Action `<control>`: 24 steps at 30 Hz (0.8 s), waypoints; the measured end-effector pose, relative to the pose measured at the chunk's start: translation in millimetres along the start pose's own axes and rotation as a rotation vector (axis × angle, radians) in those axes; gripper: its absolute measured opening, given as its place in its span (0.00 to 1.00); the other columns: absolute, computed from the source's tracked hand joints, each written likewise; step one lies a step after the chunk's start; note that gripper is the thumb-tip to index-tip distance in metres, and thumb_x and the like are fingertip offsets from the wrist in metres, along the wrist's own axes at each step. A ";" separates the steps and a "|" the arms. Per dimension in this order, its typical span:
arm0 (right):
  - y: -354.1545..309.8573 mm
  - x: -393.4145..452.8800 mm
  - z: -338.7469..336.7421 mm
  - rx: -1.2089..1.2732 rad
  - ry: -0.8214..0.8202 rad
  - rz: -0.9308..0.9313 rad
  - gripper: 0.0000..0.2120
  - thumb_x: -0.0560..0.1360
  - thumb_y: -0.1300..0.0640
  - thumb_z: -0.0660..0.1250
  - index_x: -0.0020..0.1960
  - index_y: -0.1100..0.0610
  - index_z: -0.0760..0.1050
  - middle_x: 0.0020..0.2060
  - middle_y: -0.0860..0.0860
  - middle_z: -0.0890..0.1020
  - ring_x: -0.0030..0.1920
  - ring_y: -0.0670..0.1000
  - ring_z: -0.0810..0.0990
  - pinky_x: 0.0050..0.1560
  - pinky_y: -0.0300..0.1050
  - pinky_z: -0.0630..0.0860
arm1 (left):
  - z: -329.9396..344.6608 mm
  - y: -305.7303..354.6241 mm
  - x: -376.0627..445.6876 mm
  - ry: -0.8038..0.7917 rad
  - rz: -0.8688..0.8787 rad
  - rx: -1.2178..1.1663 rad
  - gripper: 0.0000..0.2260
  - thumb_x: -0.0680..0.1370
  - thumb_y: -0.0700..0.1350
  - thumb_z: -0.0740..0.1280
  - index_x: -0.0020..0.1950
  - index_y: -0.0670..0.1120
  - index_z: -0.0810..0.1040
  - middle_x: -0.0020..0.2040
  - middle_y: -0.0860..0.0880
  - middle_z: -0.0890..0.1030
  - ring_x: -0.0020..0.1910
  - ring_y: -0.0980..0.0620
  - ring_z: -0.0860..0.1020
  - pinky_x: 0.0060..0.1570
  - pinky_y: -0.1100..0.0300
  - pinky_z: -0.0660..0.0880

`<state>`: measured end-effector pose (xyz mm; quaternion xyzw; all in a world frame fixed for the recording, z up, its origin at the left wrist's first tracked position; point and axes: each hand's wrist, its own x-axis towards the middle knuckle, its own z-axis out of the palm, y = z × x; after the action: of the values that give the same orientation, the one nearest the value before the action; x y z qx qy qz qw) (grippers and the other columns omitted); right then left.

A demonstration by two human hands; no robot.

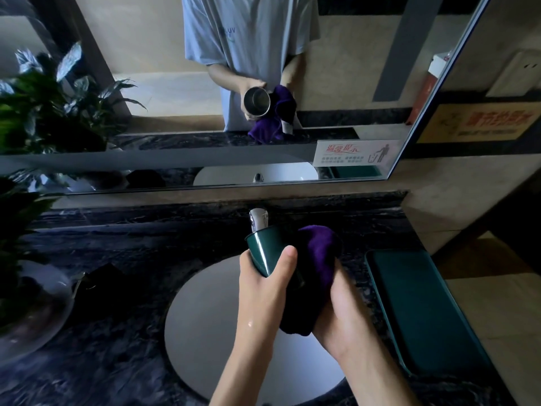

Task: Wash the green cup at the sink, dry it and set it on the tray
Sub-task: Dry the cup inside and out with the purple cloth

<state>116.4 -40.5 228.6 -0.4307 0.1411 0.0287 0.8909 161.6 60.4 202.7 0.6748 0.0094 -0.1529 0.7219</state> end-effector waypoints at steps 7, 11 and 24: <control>21.1 -0.1 -3.2 -0.115 0.217 -0.162 0.12 0.80 0.41 0.61 0.53 0.50 0.68 0.39 0.59 0.70 0.33 0.57 0.72 0.32 0.55 0.63 | -4.8 2.6 2.3 -0.042 -0.009 -0.032 0.17 0.84 0.59 0.61 0.56 0.47 0.79 0.44 0.52 0.83 0.46 0.54 0.81 0.54 0.54 0.77; 29.8 -0.6 -10.7 -0.462 0.212 -0.258 0.13 0.86 0.51 0.55 0.63 0.31 0.63 0.49 0.34 0.82 0.45 0.32 0.81 0.49 0.30 0.77 | -9.5 1.5 3.0 -0.068 -0.055 -0.187 0.24 0.72 0.65 0.68 0.54 0.46 0.81 0.45 0.38 0.81 0.44 0.43 0.78 0.46 0.44 0.73; 24.0 5.1 -11.2 -0.503 0.298 -0.260 0.14 0.79 0.41 0.61 0.63 0.42 0.66 0.41 0.31 0.84 0.40 0.32 0.82 0.44 0.39 0.80 | -8.4 -12.8 -15.5 -0.073 0.101 -0.061 0.22 0.81 0.65 0.58 0.56 0.45 0.69 0.43 0.53 0.75 0.37 0.63 0.76 0.41 0.68 0.75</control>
<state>114.7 -34.5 202.4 -0.6515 0.2024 -0.1148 0.7221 145.5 71.3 193.0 0.6461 -0.0461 -0.1405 0.7488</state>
